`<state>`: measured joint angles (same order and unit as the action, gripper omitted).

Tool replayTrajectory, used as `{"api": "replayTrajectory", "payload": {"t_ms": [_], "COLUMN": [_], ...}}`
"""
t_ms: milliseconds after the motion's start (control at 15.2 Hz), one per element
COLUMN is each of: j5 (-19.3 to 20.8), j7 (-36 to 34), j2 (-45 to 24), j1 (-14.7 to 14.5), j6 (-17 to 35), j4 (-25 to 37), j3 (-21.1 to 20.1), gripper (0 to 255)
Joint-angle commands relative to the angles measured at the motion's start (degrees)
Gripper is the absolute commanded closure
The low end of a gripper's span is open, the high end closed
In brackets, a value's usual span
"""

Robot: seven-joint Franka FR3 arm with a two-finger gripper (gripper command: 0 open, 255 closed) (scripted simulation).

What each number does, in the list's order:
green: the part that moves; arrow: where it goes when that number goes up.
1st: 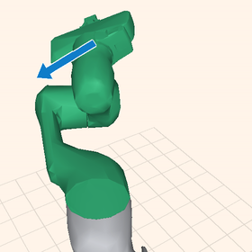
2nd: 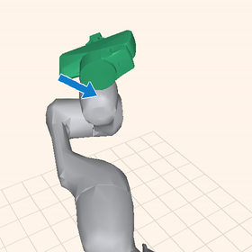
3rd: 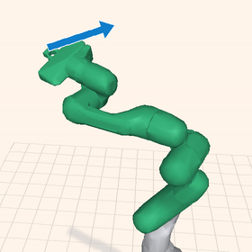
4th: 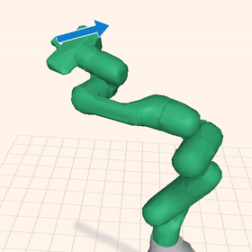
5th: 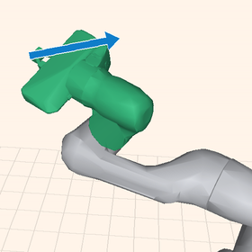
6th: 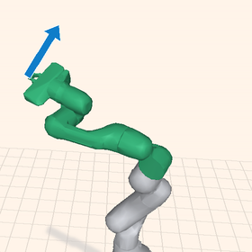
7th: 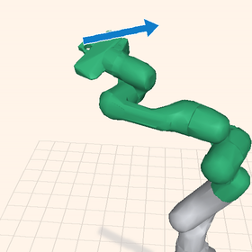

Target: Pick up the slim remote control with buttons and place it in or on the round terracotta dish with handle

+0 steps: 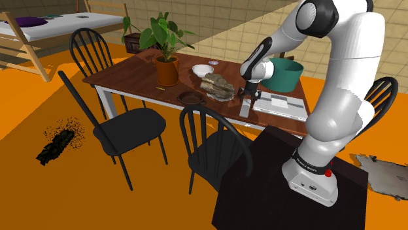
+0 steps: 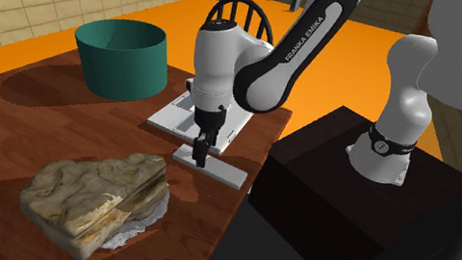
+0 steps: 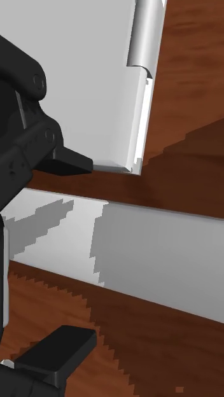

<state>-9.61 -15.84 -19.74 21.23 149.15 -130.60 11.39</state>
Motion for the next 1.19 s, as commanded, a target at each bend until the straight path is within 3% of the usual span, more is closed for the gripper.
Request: {"api": "replayTrajectory", "payload": {"t_ms": [0,330,858,924,1122], "j5": [-0.59,-2.02,-1.98,-2.04,-2.03], "j7": [0.61,1.63,1.60,1.77,2.08], "j2": [-1.46,-4.80,-4.80,-4.99,-4.82], "j1": [0.37,1.00,1.05,1.20,1.43], "j6": [1.03,3.84,3.84,3.90,3.86], "j4": [0.36,0.84,0.84,0.94,0.79], "j3": [-0.35,-1.32,-1.36,-1.39,-1.31], "gripper": [0,0,0,255,255]}}
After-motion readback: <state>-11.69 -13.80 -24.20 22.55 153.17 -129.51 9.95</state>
